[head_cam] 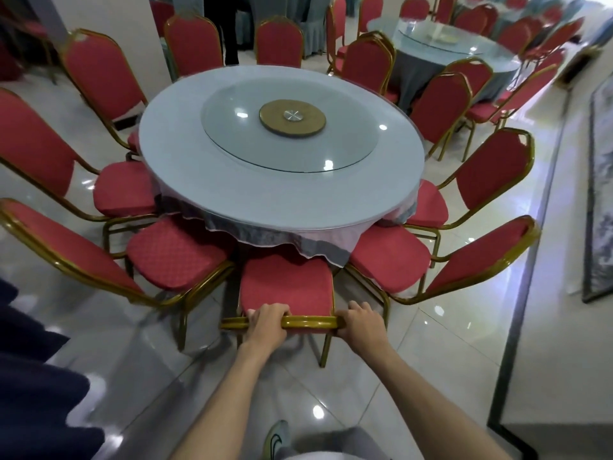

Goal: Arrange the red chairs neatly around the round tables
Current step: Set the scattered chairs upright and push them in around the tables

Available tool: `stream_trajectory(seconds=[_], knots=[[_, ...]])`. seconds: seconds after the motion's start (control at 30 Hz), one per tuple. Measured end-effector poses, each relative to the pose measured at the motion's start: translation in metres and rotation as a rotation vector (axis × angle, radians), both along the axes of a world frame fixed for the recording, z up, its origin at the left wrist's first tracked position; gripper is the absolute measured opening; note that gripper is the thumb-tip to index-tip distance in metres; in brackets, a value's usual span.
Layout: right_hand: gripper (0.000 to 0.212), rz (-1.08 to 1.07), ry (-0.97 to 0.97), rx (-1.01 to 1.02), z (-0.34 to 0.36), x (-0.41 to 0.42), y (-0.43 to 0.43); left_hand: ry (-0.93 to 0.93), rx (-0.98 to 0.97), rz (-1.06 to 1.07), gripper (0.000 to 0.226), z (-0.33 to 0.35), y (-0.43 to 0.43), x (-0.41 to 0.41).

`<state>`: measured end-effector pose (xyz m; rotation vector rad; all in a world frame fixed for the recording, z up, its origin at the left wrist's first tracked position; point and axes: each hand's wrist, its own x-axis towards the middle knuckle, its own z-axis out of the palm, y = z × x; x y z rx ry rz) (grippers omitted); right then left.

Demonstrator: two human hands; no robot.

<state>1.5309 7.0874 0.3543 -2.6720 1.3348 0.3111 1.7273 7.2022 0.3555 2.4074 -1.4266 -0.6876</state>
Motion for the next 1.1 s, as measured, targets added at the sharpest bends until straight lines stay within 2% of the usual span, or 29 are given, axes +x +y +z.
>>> stream_trajectory(seconds=[0.37,0.53,0.63,0.8,0.93,1.1], knots=[[0.037,0.073,-0.187,-0.125,-0.028,-0.046,0.016,0.039,-0.003,-0.003,0.021,-0.003,0.012,-0.013],[0.033,-0.036,-0.382,0.011,-0.029,-0.048,0.007,0.026,-0.008,0.016,0.017,-0.001,-0.002,-0.013],[0.034,-0.062,-0.419,0.088,-0.028,-0.047,-0.003,0.003,-0.043,0.014,0.020,0.000,-0.010,-0.018],[0.031,-0.032,-0.432,0.097,-0.026,-0.048,-0.007,-0.022,-0.012,-0.001,0.022,-0.002,-0.013,-0.015],[0.031,-0.050,-0.419,0.147,-0.027,-0.046,-0.009,0.097,-0.077,-0.124,0.032,-0.001,-0.006,-0.010],[0.032,-0.131,-0.467,0.277,-0.034,-0.043,-0.003,0.261,-0.077,-0.171,0.029,-0.001,0.006,-0.002]])
